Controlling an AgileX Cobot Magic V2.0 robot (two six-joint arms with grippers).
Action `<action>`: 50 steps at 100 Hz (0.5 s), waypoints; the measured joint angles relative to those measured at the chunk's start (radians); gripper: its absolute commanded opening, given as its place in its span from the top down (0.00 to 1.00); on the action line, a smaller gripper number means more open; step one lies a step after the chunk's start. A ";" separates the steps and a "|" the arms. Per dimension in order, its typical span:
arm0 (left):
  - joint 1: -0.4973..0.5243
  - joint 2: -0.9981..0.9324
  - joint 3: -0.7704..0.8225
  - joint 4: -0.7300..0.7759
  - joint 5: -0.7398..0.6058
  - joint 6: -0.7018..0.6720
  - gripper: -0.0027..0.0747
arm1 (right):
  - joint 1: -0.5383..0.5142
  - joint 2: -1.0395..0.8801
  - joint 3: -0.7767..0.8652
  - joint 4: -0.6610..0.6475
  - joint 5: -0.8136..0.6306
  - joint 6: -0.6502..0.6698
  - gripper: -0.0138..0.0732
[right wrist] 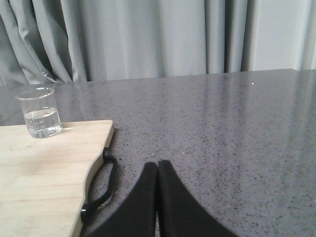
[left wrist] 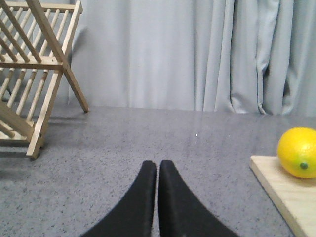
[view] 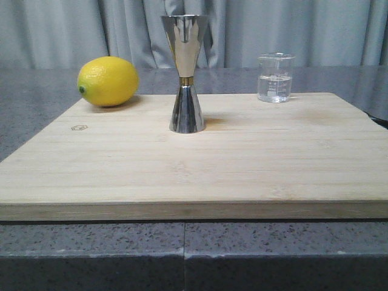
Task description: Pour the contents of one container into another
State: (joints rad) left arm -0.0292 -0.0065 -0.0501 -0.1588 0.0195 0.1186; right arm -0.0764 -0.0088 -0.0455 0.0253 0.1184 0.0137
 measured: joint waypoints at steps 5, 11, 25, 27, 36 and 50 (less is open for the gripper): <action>0.000 0.000 -0.032 -0.007 0.022 0.000 0.99 | 0.000 0.000 -0.030 0.002 0.035 0.000 0.92; 0.000 0.002 -0.072 -0.012 0.060 0.000 0.99 | 0.000 0.000 -0.066 0.002 0.068 0.000 0.92; 0.000 0.059 -0.171 -0.015 0.151 -0.001 0.99 | 0.000 0.009 -0.159 0.002 0.135 0.000 0.92; 0.000 0.070 -0.184 -0.015 0.158 -0.001 0.99 | 0.000 0.013 -0.174 0.002 0.142 0.000 0.92; 0.000 0.122 -0.237 -0.015 0.199 -0.001 0.99 | 0.000 0.054 -0.237 0.002 0.179 0.000 0.92; 0.000 0.195 -0.299 -0.015 0.236 -0.001 0.99 | 0.000 0.128 -0.331 -0.016 0.242 -0.002 0.92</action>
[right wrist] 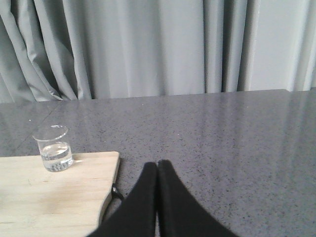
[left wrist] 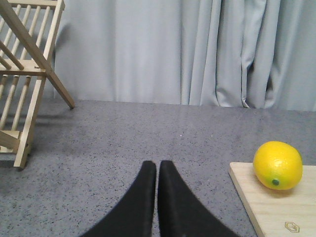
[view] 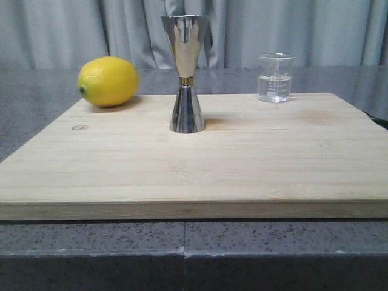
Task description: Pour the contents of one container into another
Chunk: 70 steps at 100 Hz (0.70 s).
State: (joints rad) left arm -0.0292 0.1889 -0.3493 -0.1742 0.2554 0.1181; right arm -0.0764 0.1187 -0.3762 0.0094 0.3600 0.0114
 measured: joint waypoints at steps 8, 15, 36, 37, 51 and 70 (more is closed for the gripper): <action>0.000 0.026 -0.012 0.000 0.003 0.000 0.99 | 0.000 0.040 -0.044 -0.026 0.023 -0.003 0.92; 0.000 0.035 -0.014 0.000 0.003 0.000 0.99 | 0.000 0.061 -0.067 -0.050 0.028 -0.011 0.92; 0.000 0.039 -0.014 0.000 0.003 0.000 0.99 | 0.000 0.071 -0.077 -0.068 0.017 -0.011 0.92; 0.000 0.039 -0.014 0.000 0.003 0.000 0.99 | 0.000 0.071 -0.077 -0.068 0.016 -0.011 0.92; 0.000 0.039 -0.014 0.000 0.003 0.000 0.99 | 0.000 0.071 -0.077 -0.068 0.012 -0.011 0.92; 0.000 0.039 -0.014 0.000 0.003 0.000 0.99 | 0.000 0.071 -0.077 -0.070 0.010 -0.011 0.92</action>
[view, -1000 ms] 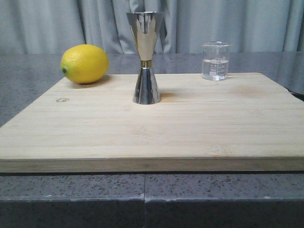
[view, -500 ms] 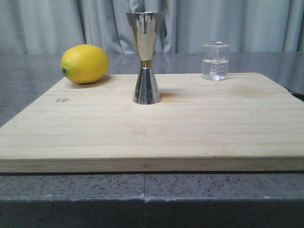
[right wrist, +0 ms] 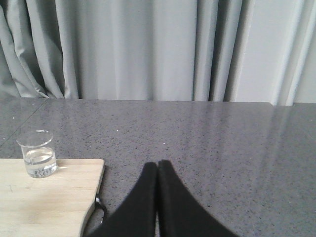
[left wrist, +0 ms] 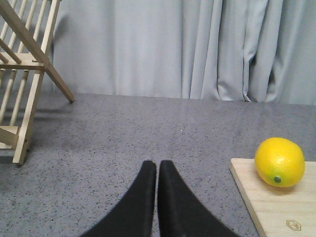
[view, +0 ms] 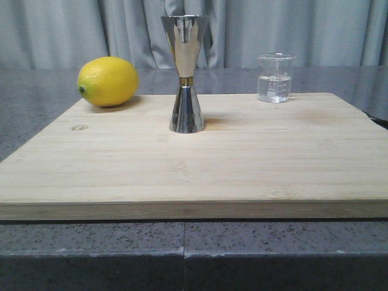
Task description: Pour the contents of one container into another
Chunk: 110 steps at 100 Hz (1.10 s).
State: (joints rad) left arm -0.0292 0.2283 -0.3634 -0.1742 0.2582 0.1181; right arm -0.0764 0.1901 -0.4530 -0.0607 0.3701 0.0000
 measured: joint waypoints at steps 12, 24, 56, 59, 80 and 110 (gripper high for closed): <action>0.000 0.000 0.000 0.000 0.000 0.002 0.99 | 0.000 0.000 0.000 0.000 -0.002 0.000 0.92; 0.000 0.000 0.000 0.000 0.000 0.002 0.99 | 0.000 0.000 0.000 0.000 -0.002 0.000 0.92; 0.000 0.000 0.000 0.015 0.000 0.002 0.26 | 0.000 0.000 0.000 0.000 0.004 0.000 0.25; 0.000 0.000 0.000 0.017 0.000 0.002 0.23 | 0.000 0.000 0.000 0.000 0.004 0.000 0.22; 0.000 0.000 0.000 0.017 0.000 0.002 0.25 | 0.000 0.000 0.000 -0.001 0.008 0.000 0.19; 0.000 0.000 0.000 -0.012 0.000 0.002 0.33 | 0.000 0.000 0.000 0.004 0.008 0.000 0.19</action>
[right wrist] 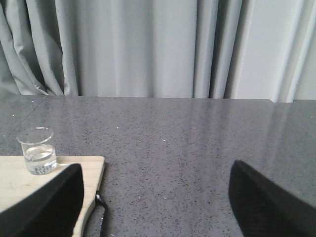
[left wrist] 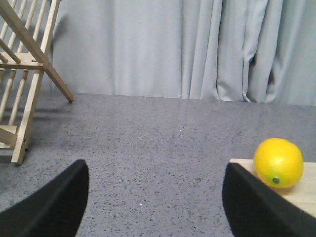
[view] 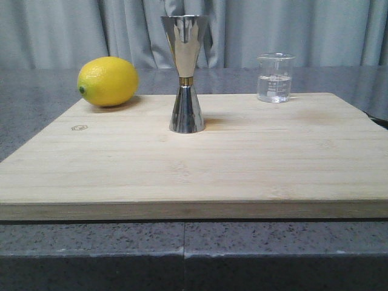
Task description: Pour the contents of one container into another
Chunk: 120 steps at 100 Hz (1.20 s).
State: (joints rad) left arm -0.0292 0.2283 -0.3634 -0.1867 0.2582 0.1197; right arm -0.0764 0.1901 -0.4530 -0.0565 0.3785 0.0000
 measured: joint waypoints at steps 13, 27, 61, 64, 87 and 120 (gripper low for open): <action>0.000 0.000 0.000 -0.020 0.002 0.000 0.33 | 0.000 0.001 0.000 0.013 0.008 0.000 0.19; 0.000 0.010 -0.036 -0.024 0.075 0.000 0.33 | 0.000 0.033 -0.032 0.018 0.069 0.000 0.19; 0.000 0.217 -0.252 -0.028 0.393 0.110 0.34 | 0.000 0.235 -0.189 0.022 0.278 0.000 0.19; 0.000 0.247 -0.267 -0.029 0.425 0.126 0.34 | 0.000 0.253 -0.201 0.024 0.290 0.000 0.19; 0.000 0.469 -0.358 -0.108 0.582 0.284 0.34 | 0.000 0.378 -0.236 0.036 0.342 0.000 0.19; 0.000 0.784 -0.387 -0.365 0.614 0.574 0.34 | 0.000 0.431 -0.240 0.039 0.348 0.000 0.19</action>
State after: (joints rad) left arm -0.0292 1.0124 -0.7506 -0.5514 0.8724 0.6938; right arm -0.0764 0.6210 -0.6933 -0.0179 0.7268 0.0000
